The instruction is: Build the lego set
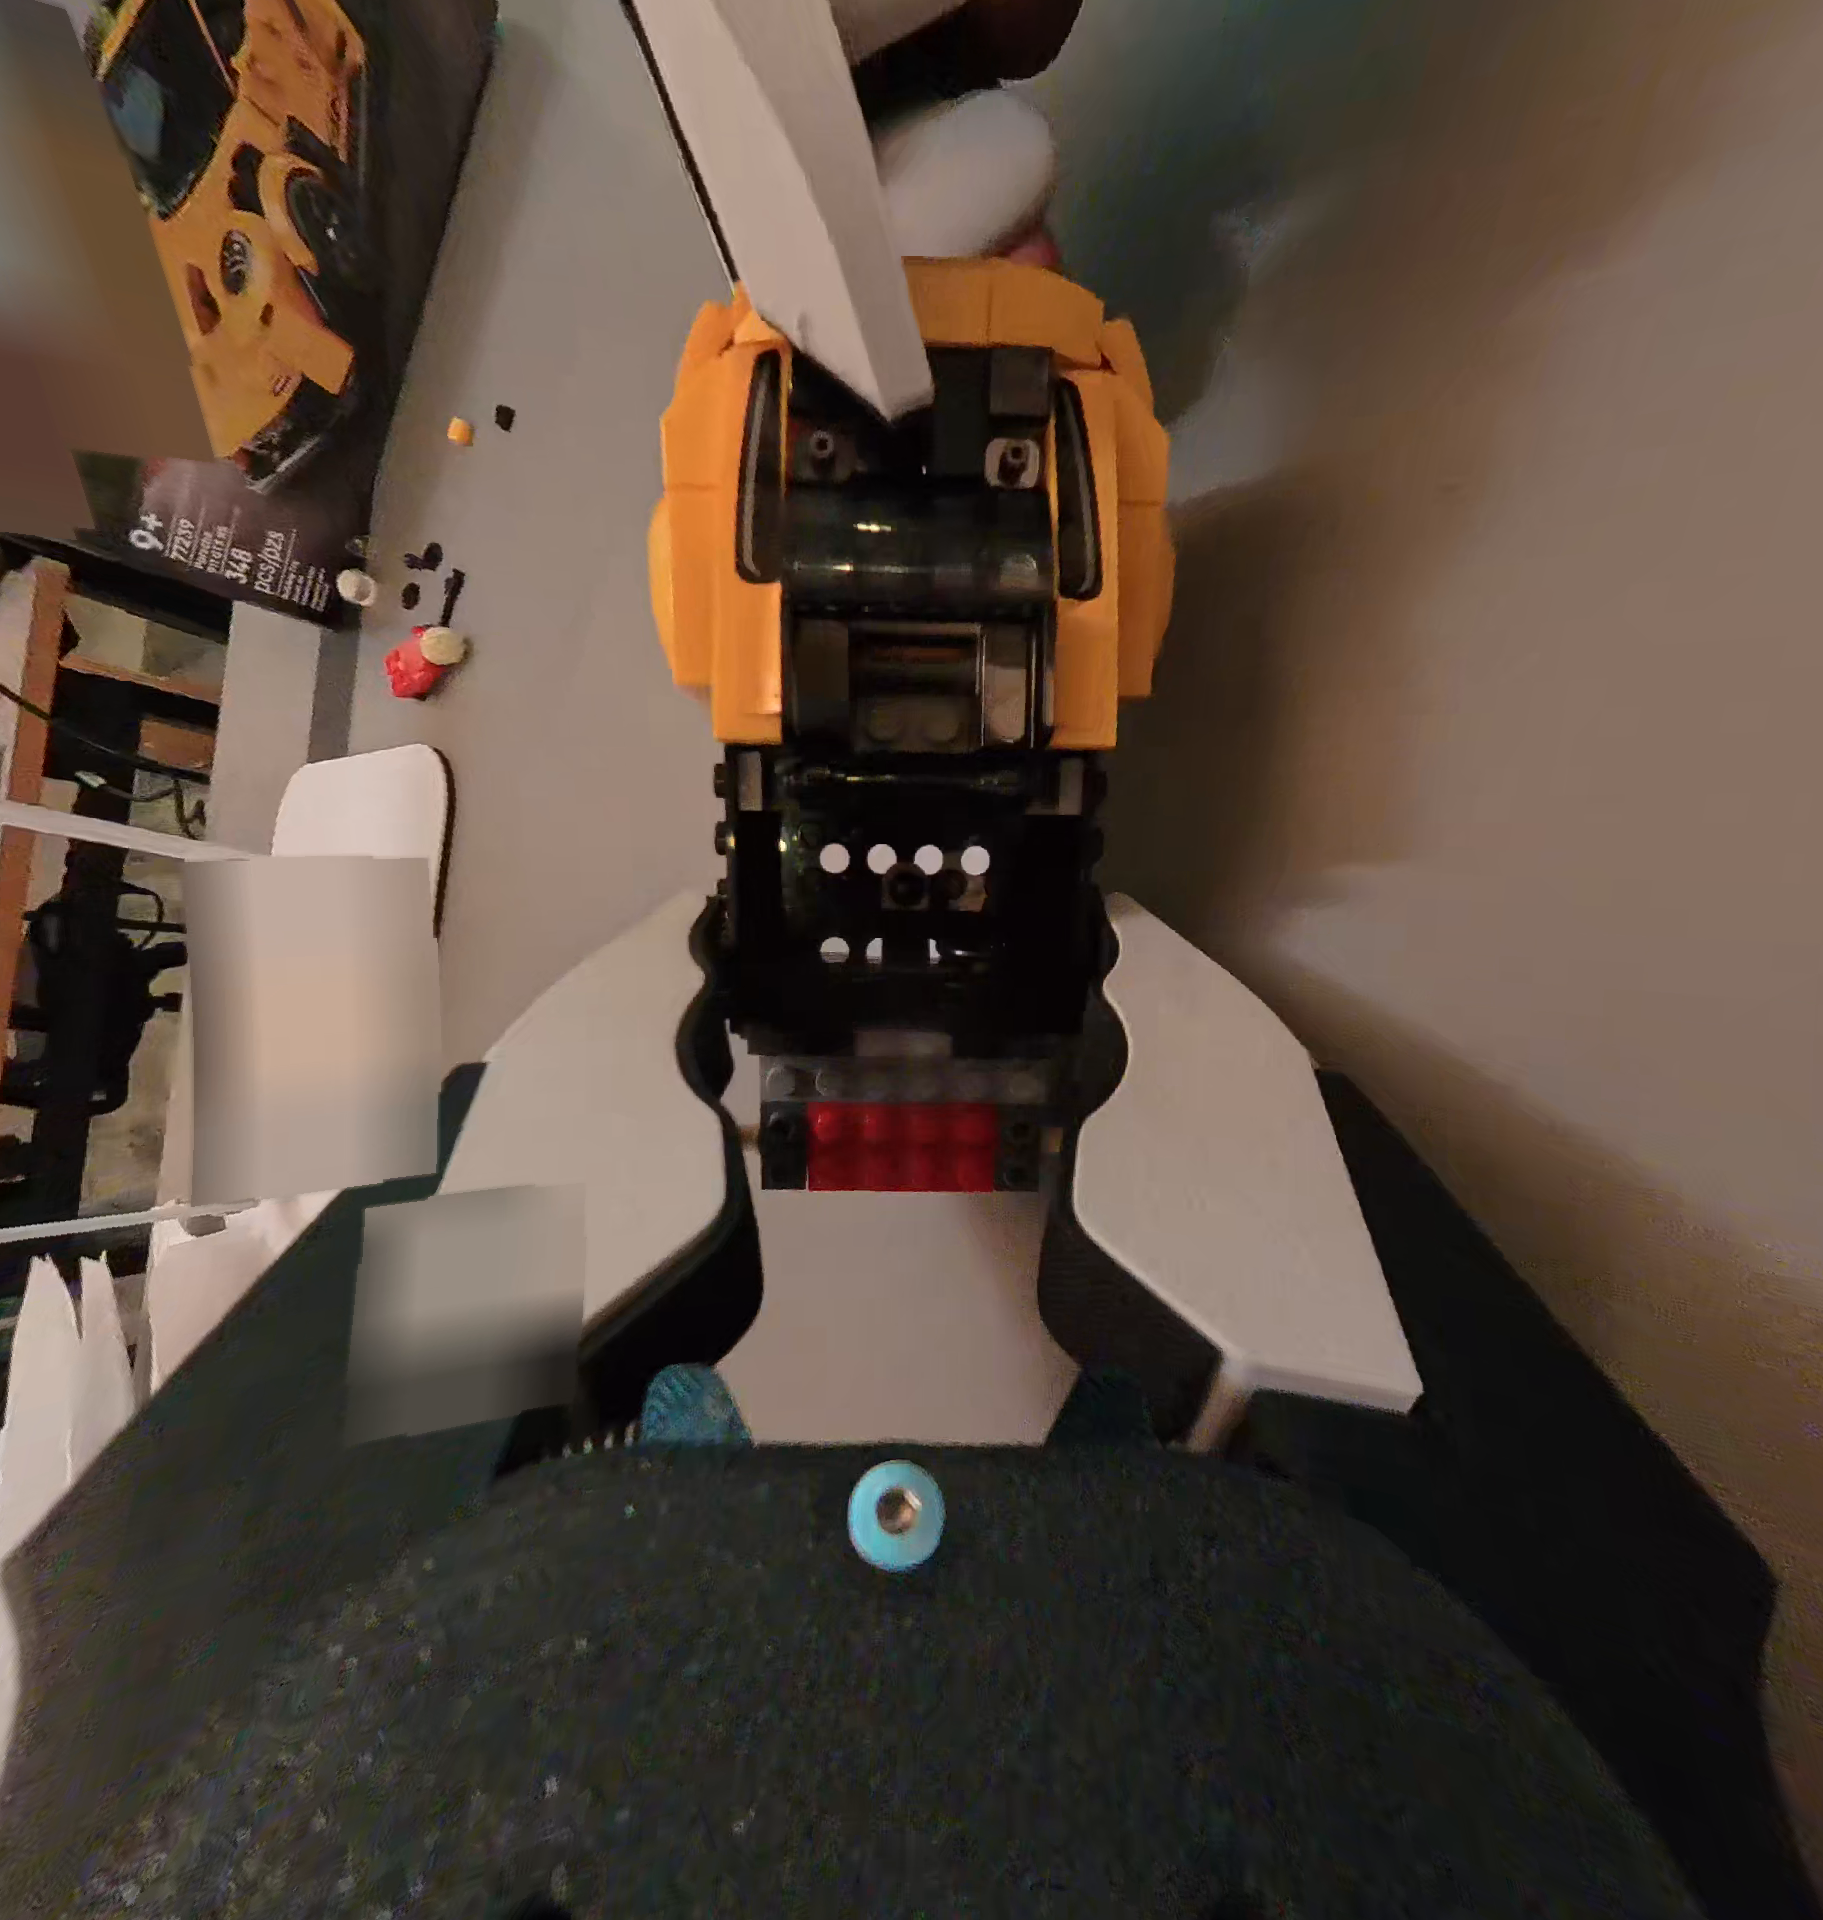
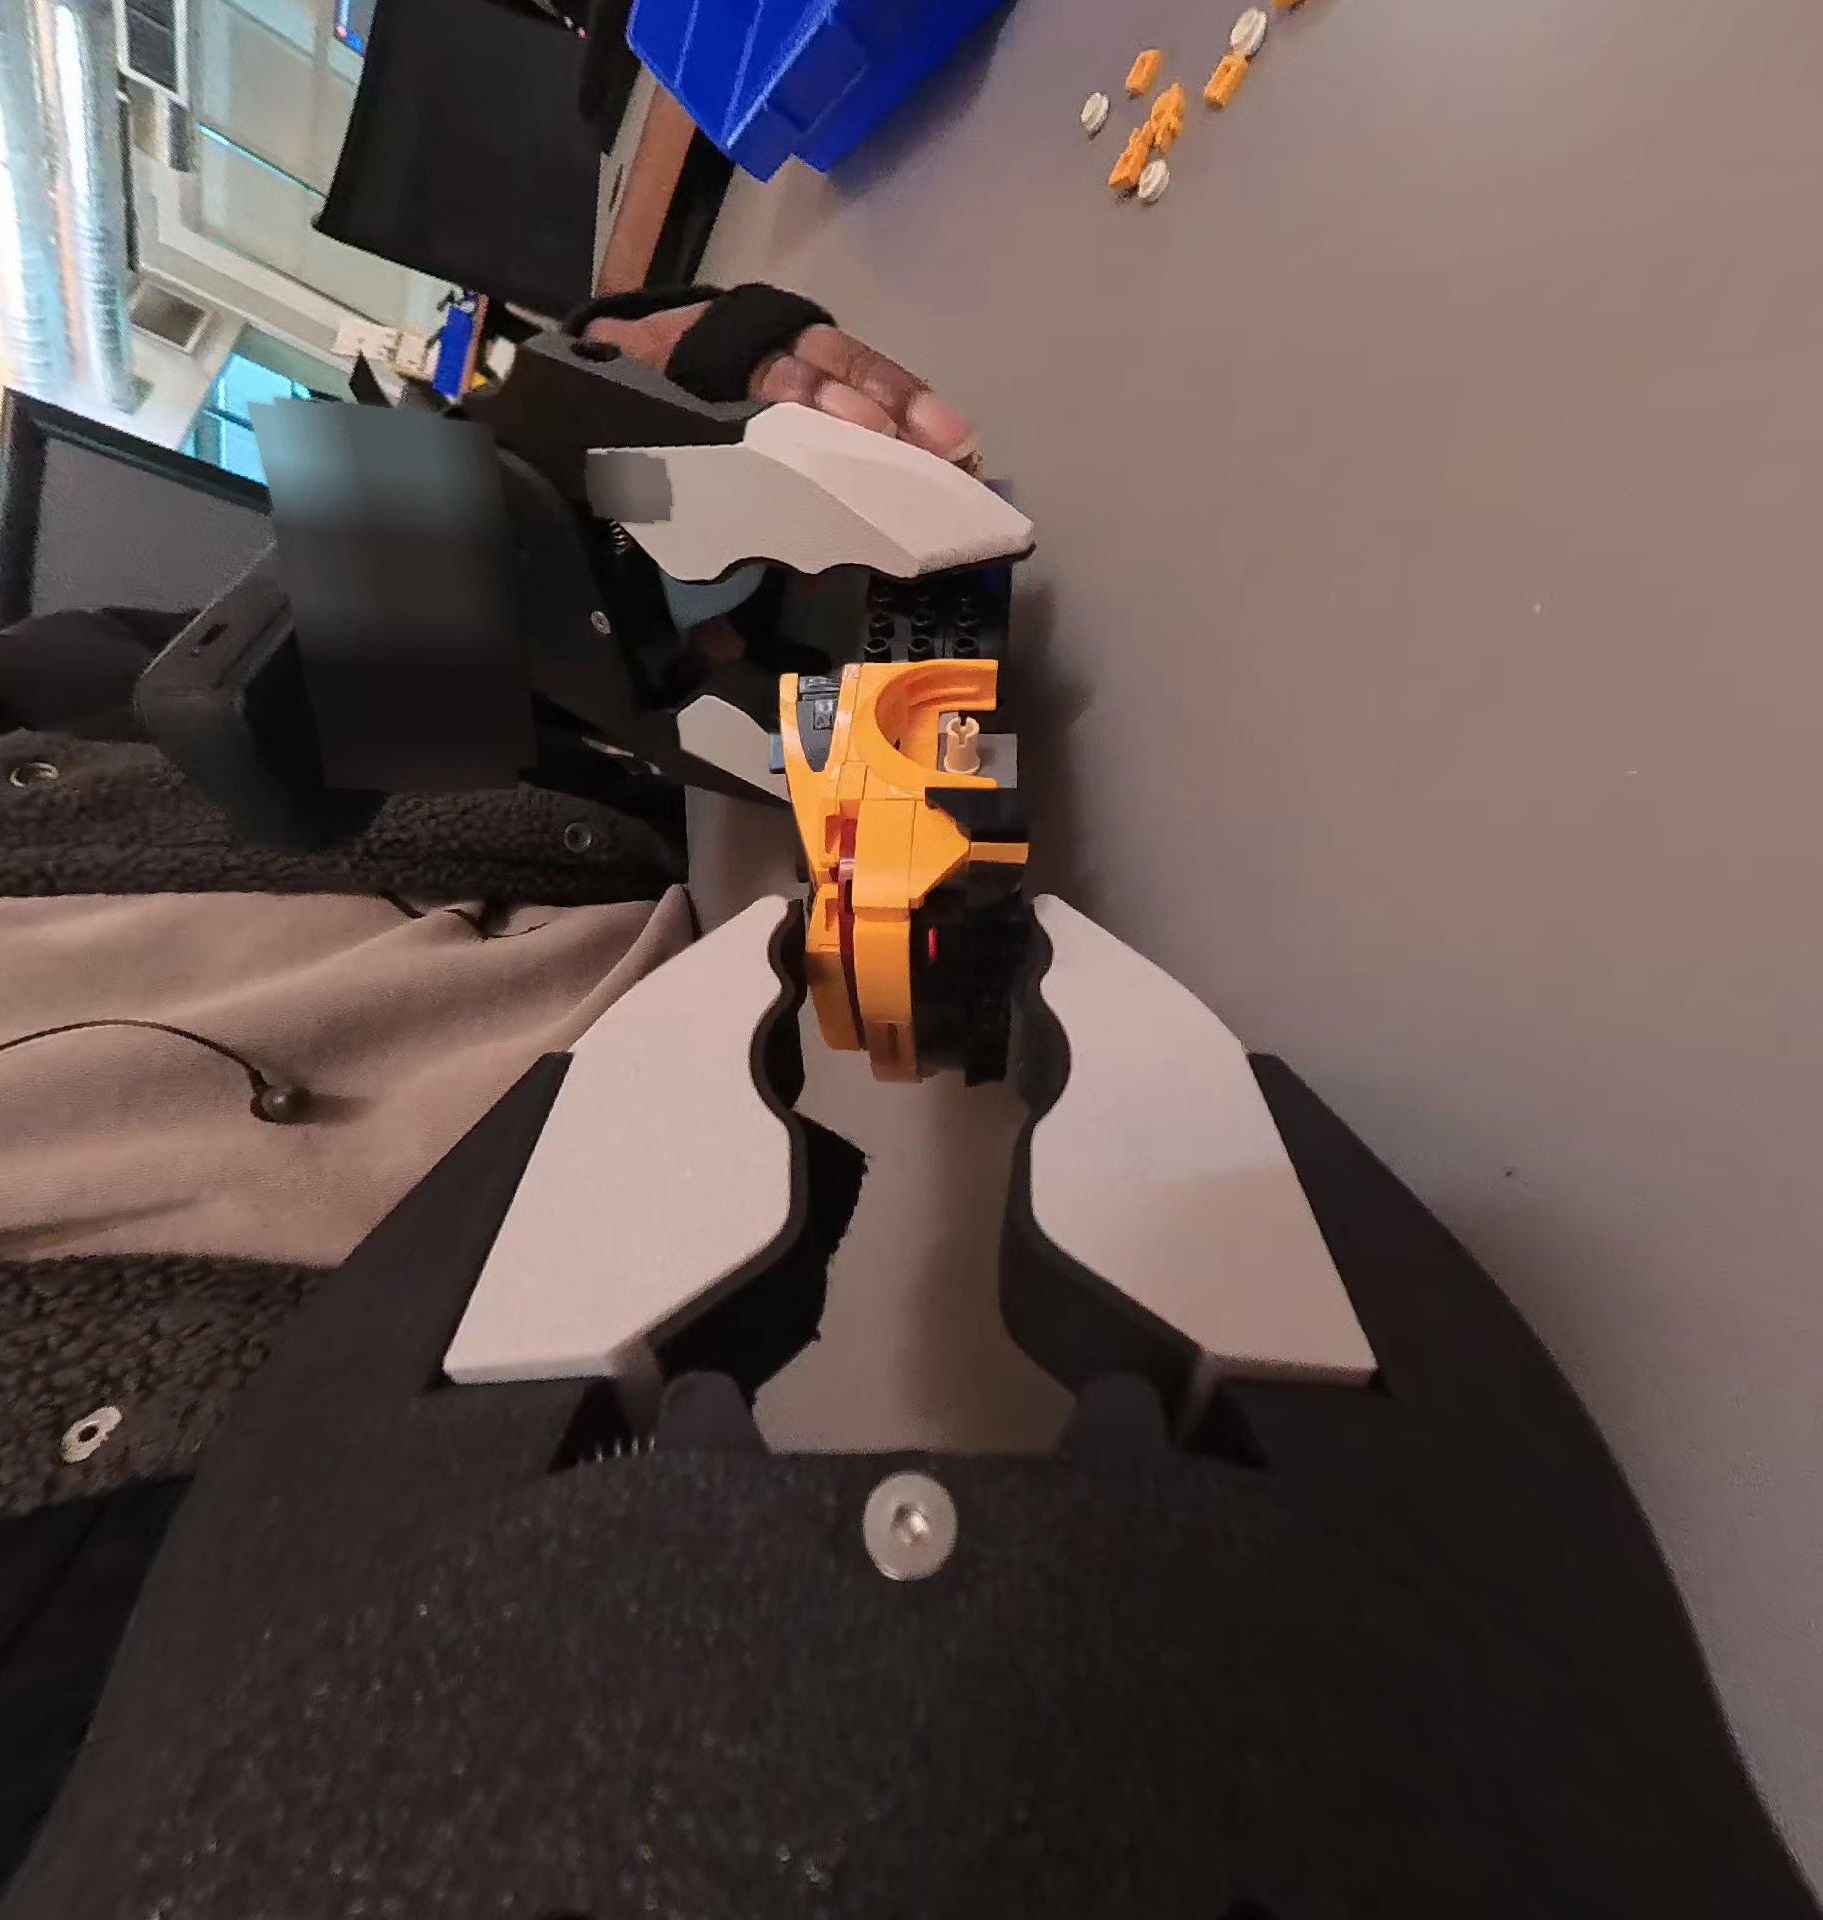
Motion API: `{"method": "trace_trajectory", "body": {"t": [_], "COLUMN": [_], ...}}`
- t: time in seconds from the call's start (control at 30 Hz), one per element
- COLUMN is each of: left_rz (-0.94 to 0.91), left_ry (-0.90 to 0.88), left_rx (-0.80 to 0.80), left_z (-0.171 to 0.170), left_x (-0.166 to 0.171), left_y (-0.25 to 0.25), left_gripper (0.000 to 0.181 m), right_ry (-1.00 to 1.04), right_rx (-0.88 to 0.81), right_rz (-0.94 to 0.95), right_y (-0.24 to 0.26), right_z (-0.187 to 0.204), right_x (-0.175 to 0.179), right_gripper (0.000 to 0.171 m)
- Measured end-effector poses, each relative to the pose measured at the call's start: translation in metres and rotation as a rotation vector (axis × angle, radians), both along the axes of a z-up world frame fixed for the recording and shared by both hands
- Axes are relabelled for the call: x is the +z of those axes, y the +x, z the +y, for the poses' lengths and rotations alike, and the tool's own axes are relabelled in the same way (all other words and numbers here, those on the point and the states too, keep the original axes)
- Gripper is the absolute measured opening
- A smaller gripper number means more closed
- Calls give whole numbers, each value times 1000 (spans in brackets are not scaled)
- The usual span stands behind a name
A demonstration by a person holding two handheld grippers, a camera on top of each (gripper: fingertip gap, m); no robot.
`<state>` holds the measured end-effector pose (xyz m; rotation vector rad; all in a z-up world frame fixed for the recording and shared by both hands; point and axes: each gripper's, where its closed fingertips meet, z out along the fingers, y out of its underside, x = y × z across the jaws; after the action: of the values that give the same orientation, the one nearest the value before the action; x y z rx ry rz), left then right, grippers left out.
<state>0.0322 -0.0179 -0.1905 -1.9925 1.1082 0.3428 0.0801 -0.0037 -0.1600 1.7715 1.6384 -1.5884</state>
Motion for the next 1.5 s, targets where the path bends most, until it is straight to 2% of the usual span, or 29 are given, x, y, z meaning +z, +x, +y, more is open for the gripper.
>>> {"method": "trace_trajectory", "body": {"t": [0.2,0.37,0.47,0.57,0.7,0.73,0.8,0.9,0.97,1.03,1.07,1.1,1.2,1.33,1.43,1.5], "left_rz": [-114,-317,-474,-554,-580,-596,-628,-581,-478,-376,-351,-328,-268,-251,-244,-244], "left_ry": [-96,-303,-443,-505,-400,-349,-264,-248,-285,-286,-285,-289,-296,-357,-369,-368], "left_rx": [-13,24,32,56,119,118,112,117,116,99,67,23,-157,-300,-299,-247], "left_z": [-8,-18,-18,-9,17,21,24,14,7,8,10,12,18,26,32,34], "left_x": [-3,-14,-17,-17,-16,-11,2,7,-7,-16,-16,-16,-16,-16,-16,-13], "left_y": [-3,-12,-16,-24,-39,-40,-44,-50,-51,-51,-51,-50,-54,-65,-71,-76], "left_gripper": [64,64,64,64,67,73,71,72,76,70,56,54,52,52,52,59], "right_ry": [64,374,629,762,787,782,778,802,829,838,842,851,886,924,931,964], "right_rx": [-48,-58,-31,-13,-64,-97,-163,-260,-308,-327,-333,-343,-356,-408,-484,-539], "right_rz": [125,358,385,376,365,358,335,307,294,298,300,300,312,308,317,327], "right_y": [-3,4,4,2,-4,-5,-5,1,7,9,10,11,16,25,31,34], "right_z": [18,24,18,9,3,4,5,5,2,-5,-9,-12,-20,-23,-21,-16], "right_x": [9,29,15,2,-6,-6,-5,0,1,0,1,1,7,10,14,17], "right_gripper": [39,49,68,78,80,79,77,73,69,67,67,66,63,60,57,56]}}
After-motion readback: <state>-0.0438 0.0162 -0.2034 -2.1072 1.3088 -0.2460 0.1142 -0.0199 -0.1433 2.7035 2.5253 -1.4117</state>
